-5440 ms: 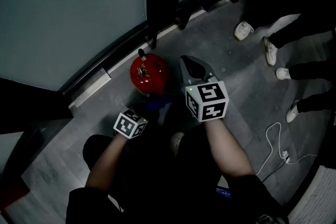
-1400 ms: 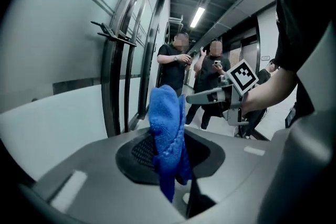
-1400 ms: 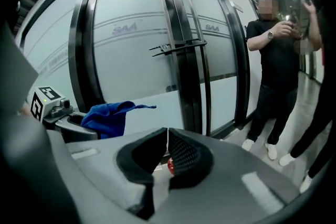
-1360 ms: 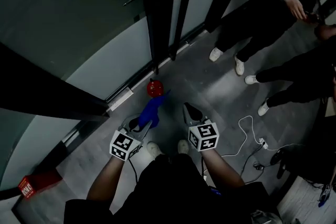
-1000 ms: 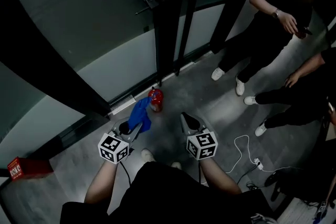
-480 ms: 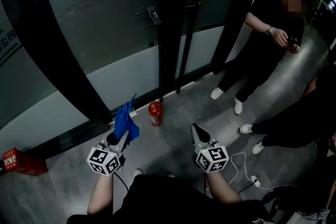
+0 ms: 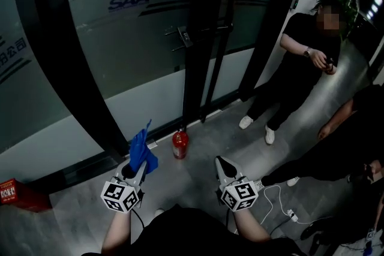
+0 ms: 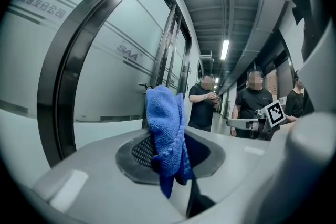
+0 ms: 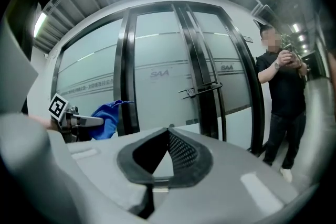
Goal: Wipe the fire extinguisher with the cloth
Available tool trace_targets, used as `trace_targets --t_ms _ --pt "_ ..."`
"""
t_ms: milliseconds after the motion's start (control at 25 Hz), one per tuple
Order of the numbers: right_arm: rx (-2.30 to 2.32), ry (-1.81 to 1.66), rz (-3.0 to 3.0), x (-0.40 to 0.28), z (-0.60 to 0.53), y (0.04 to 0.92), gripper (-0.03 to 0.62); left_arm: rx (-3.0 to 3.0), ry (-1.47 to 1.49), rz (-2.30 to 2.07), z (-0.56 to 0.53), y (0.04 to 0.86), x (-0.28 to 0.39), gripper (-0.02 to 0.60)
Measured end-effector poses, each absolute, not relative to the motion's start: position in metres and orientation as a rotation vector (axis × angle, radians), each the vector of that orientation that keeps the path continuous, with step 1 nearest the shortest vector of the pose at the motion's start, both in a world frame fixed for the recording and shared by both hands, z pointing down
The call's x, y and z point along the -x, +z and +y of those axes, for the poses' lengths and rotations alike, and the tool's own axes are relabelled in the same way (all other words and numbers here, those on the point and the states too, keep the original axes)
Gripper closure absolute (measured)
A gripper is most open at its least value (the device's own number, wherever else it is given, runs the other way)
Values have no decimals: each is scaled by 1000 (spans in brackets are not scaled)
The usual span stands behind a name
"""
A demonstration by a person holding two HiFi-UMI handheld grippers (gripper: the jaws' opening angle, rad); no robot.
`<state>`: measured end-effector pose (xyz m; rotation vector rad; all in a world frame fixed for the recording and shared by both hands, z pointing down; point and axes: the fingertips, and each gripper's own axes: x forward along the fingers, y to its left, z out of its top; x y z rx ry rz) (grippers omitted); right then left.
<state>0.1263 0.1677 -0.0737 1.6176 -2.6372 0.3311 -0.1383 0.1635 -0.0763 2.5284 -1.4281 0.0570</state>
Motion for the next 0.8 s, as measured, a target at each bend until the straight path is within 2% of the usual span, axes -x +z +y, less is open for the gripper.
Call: trace_targets --t_ms 800 --pt "-1638 343 -2604 -109 143 -60 591 -2473 20 -1456 153 -52 170 486"
